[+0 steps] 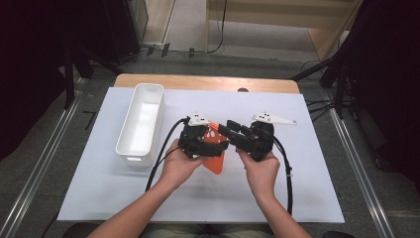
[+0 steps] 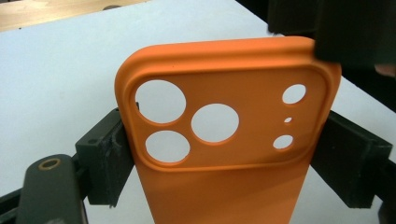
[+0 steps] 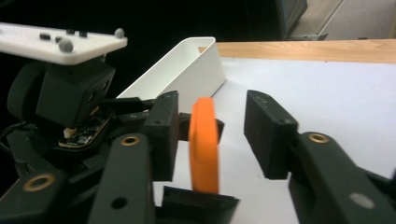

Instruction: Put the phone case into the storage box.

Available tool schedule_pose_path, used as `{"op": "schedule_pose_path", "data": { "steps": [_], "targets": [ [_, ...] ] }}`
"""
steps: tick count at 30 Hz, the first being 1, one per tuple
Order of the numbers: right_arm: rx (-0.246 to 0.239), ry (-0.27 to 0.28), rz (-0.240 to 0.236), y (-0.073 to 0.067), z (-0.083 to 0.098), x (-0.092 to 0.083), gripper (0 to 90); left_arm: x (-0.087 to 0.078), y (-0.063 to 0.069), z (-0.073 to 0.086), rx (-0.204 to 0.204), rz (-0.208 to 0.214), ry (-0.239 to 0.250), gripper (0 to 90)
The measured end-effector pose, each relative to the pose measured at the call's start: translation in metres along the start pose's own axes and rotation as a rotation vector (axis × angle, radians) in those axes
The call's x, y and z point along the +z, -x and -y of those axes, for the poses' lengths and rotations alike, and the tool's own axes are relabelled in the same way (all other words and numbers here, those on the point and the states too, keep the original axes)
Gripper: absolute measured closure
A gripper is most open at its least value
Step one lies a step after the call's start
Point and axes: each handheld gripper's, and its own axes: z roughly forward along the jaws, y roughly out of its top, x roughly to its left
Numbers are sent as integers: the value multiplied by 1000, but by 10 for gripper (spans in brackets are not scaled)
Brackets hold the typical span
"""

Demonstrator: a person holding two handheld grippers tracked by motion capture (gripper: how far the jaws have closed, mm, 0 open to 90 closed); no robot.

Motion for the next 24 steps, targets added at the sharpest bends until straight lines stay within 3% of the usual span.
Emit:
{"op": "schedule_pose_path", "data": {
  "steps": [10,24],
  "targets": [
    [36,30,22,20,-10,-18,461,-2,-1,-1,-3,14,3,152],
    [32,-35,53,37,-6,-15,371,-12,-5,-8,-15,47,0,152]
  ]
}}
